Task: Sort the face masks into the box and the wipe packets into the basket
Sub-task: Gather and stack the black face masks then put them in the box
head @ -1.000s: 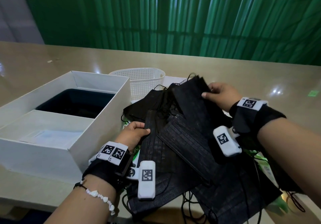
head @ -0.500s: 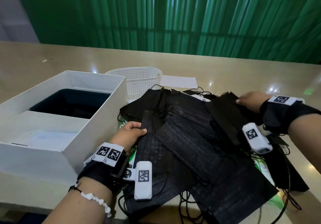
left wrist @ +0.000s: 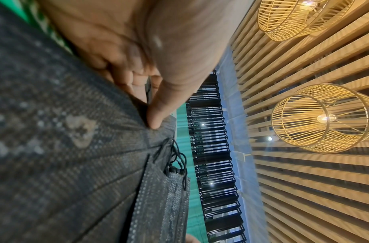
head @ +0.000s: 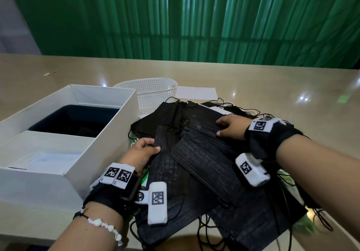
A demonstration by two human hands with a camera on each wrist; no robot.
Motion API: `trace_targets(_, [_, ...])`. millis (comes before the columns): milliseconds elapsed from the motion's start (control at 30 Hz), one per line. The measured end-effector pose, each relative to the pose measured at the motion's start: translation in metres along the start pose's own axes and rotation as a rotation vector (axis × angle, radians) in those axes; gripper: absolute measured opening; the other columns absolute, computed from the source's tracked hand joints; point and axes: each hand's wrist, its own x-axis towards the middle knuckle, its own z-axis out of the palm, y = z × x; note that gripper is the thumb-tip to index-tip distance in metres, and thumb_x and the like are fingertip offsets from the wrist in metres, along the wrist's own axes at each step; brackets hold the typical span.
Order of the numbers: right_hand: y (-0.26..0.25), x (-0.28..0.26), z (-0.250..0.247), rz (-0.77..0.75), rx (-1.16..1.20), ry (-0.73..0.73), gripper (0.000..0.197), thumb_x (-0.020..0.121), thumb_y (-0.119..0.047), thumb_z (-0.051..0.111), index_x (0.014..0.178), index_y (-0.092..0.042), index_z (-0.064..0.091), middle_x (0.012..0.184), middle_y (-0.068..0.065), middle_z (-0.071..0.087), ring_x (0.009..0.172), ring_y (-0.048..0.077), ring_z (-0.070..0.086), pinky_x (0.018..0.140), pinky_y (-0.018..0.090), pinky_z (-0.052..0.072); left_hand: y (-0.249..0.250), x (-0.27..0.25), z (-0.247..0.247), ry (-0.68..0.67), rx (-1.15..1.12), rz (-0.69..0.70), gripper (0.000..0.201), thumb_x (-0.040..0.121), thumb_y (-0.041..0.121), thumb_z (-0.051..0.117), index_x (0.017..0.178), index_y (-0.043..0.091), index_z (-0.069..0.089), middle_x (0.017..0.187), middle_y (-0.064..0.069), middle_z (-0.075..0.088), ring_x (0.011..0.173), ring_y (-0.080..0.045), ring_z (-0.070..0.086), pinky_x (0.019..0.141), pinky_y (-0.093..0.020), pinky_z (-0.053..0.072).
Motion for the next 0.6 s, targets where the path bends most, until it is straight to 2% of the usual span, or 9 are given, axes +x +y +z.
trace_targets(67, [-0.005, 0.006, 0.006, 0.003, -0.031, 0.011, 0.053, 0.084, -0.039, 0.063, 0.132, -0.024, 0.047, 0.126, 0.000, 0.055, 0.116, 0.019, 0.052, 0.097, 0.026, 0.039, 0.001, -0.001, 0.000, -0.006, -0.004, 0.015, 0.021, 0.086, -0.011, 0.053, 0.081, 0.010, 0.054, 0.077, -0.011, 0.057, 0.067, -0.021, 0.054, 0.067, -0.029, 0.047])
trace_targets(100, [-0.007, 0.008, 0.008, -0.008, -0.019, 0.021, 0.044, 0.083, -0.040, 0.065, 0.122, -0.025, 0.053, 0.113, -0.001, 0.058, 0.107, 0.017, 0.054, 0.088, 0.024, 0.041, 0.001, -0.002, -0.001, -0.006, -0.009, 0.019, 0.022, 0.086, -0.011, 0.053, 0.082, 0.010, 0.054, 0.078, -0.011, 0.056, 0.067, -0.021, 0.054, 0.066, -0.029, 0.048])
trace_targets(167, [-0.012, 0.009, 0.008, -0.048, 0.030, 0.018, 0.016, 0.083, -0.035, 0.066, 0.089, -0.024, 0.056, 0.084, -0.006, 0.055, 0.084, 0.013, 0.053, 0.067, 0.022, 0.038, 0.001, -0.002, -0.001, -0.005, -0.023, 0.020, 0.022, 0.087, -0.010, 0.053, 0.082, 0.011, 0.053, 0.078, -0.011, 0.057, 0.067, -0.020, 0.054, 0.064, -0.028, 0.049])
trace_targets(233, [-0.014, 0.007, 0.007, -0.096, 0.069, 0.023, 0.024, 0.085, -0.030, 0.065, 0.070, -0.023, 0.048, 0.068, -0.008, 0.048, 0.067, 0.009, 0.047, 0.055, 0.019, 0.033, 0.001, -0.002, -0.002, -0.008, -0.028, 0.020, 0.022, 0.087, -0.010, 0.052, 0.081, 0.011, 0.053, 0.078, -0.010, 0.057, 0.064, -0.018, 0.056, 0.061, -0.026, 0.050])
trace_targets(333, [-0.014, 0.007, -0.001, -0.161, 0.200, 0.099, 0.026, 0.086, -0.027, 0.063, 0.068, -0.022, 0.046, 0.064, -0.009, 0.047, 0.061, 0.008, 0.043, 0.060, 0.023, 0.035, 0.000, 0.000, -0.002, -0.004, -0.031, 0.018, 0.023, 0.087, -0.009, 0.052, 0.076, 0.011, 0.051, 0.074, -0.008, 0.056, 0.049, -0.008, 0.058, 0.050, -0.018, 0.050])
trace_targets(400, [-0.015, 0.005, -0.012, -0.193, 0.365, 0.215, 0.027, 0.088, -0.025, 0.062, 0.067, -0.022, 0.045, 0.066, -0.008, 0.049, 0.061, 0.007, 0.043, 0.064, 0.025, 0.035, 0.000, 0.001, -0.002, 0.003, -0.023, 0.006, 0.023, 0.088, -0.007, 0.052, 0.074, 0.011, 0.050, 0.071, -0.008, 0.056, 0.043, -0.005, 0.057, 0.045, -0.015, 0.048])
trace_targets(467, [-0.017, 0.002, -0.028, -0.218, 0.481, 0.333, 0.028, 0.090, -0.023, 0.059, 0.067, -0.022, 0.042, 0.066, -0.005, 0.048, 0.058, 0.009, 0.042, 0.060, 0.026, 0.034, 0.000, 0.001, -0.002, 0.007, -0.021, -0.011, 0.022, 0.089, -0.005, 0.053, 0.073, 0.010, 0.051, 0.062, -0.005, 0.060, 0.040, -0.004, 0.056, 0.043, -0.015, 0.047])
trace_targets(533, [-0.019, -0.002, -0.044, -0.209, 0.576, 0.416, 0.027, 0.091, -0.022, 0.056, 0.068, -0.022, 0.042, 0.065, -0.005, 0.049, 0.054, 0.010, 0.044, 0.054, 0.025, 0.034, -0.001, 0.001, -0.003, 0.012, -0.026, -0.020, 0.023, 0.089, -0.005, 0.053, 0.072, 0.010, 0.051, 0.052, 0.000, 0.061, 0.041, -0.005, 0.057, 0.045, -0.017, 0.048])
trace_targets(600, [-0.019, -0.007, -0.058, -0.193, 0.722, 0.449, 0.024, 0.092, -0.021, 0.055, 0.070, -0.022, 0.045, 0.065, -0.002, 0.053, 0.051, 0.010, 0.050, 0.052, 0.025, 0.039, -0.001, 0.001, -0.003, 0.011, -0.024, -0.028, 0.022, 0.089, -0.004, 0.053, 0.072, 0.011, 0.053, 0.055, -0.001, 0.062, 0.047, -0.010, 0.058, 0.054, -0.023, 0.049])
